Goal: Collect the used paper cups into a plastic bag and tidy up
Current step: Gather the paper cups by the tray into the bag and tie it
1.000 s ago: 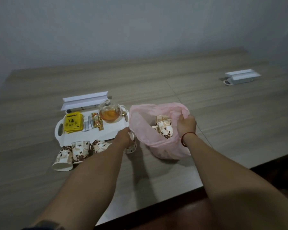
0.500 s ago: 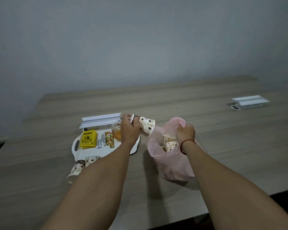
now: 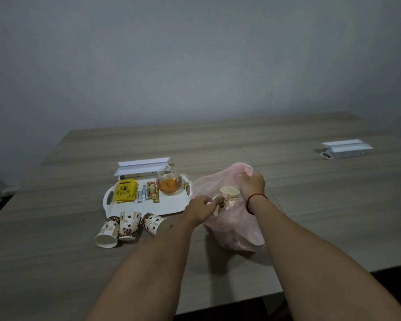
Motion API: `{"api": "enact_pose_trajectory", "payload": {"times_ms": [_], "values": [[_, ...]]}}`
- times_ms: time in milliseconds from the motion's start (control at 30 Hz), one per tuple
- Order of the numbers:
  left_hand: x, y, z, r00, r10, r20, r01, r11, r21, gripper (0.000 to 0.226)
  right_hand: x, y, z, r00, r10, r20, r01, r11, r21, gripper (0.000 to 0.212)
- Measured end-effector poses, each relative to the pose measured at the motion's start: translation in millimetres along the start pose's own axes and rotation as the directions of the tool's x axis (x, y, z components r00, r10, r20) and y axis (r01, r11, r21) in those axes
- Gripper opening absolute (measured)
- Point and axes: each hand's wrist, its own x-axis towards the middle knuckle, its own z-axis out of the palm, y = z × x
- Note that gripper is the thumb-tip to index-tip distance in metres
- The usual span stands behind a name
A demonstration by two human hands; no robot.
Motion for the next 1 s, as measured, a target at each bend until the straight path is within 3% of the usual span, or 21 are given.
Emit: {"api": "enact_pose_trajectory", "payload": {"times_ms": [67, 167, 200, 267, 300, 367, 400, 733, 933, 1000], "values": [[-5.2, -0.8, -1.6, 0.986, -0.032, -0.164, 0.017, 0.996, -0.091, 0.046, -5.2, 0.9, -0.5, 1.000, -0.010, 0.020, 0.010, 1.000, -0.001, 0.023], [-7.6, -3.7, -4.8, 0.866, -0.197, -0.459, 0.146, 0.979, -0.143, 0.021, -11.8, 1.7, -2.3, 0.999, -0.020, 0.038, 0.021, 1.000, -0.011, 0.024], [-10.4, -2.4, -5.1, 0.830, -0.307, -0.465, 0.253, 0.951, -0.176, 0.036, -12.4, 2.1, -3.4, 0.999, -0.020, 0.042, 0.021, 1.000, -0.011, 0.024], [-12.5, -3.3, -4.3, 0.793, -0.537, -0.290, 0.468, 0.840, -0.276, 0.074, -14.5, 1.8, -6.4, 0.999, -0.020, 0.046, 0.021, 1.000, -0.010, 0.023], [-12.2, -4.8, -2.3, 0.778, -0.602, -0.176, 0.534, 0.783, -0.319, 0.082, -15.1, 1.9, -7.4, 0.999, -0.021, 0.050, 0.021, 1.000, -0.010, 0.022], [-14.9, -9.3, -0.2, 0.784, -0.621, 0.013, 0.578, 0.722, -0.379, 0.074, -16.1, 2.8, -6.8, 0.998, -0.018, 0.066, 0.018, 1.000, -0.008, 0.022], [-16.9, -12.7, 1.2, 0.791, -0.611, 0.034, 0.576, 0.724, -0.379, 0.064, -16.6, 3.7, -5.2, 0.997, -0.015, 0.071, 0.016, 1.000, -0.015, 0.022], [-36.7, -50.5, -45.7, 0.794, -0.593, -0.132, 0.491, 0.754, -0.436, 0.033, -36.3, 0.8, 52.1, 0.986, -0.024, 0.166, 0.040, 0.995, -0.092, 0.028], [-19.5, -93.1, -69.0, 0.793, -0.599, -0.111, 0.495, 0.741, -0.454, 0.048, -42.3, -1.1, 88.4, 0.980, -0.020, 0.199, 0.045, 0.991, -0.123, 0.029], [-5.0, -114.7, -72.3, 0.763, -0.630, -0.143, 0.500, 0.716, -0.488, 0.057, -40.2, 0.9, 99.5, 0.979, -0.008, 0.203, 0.038, 0.989, -0.144, 0.029]]}}
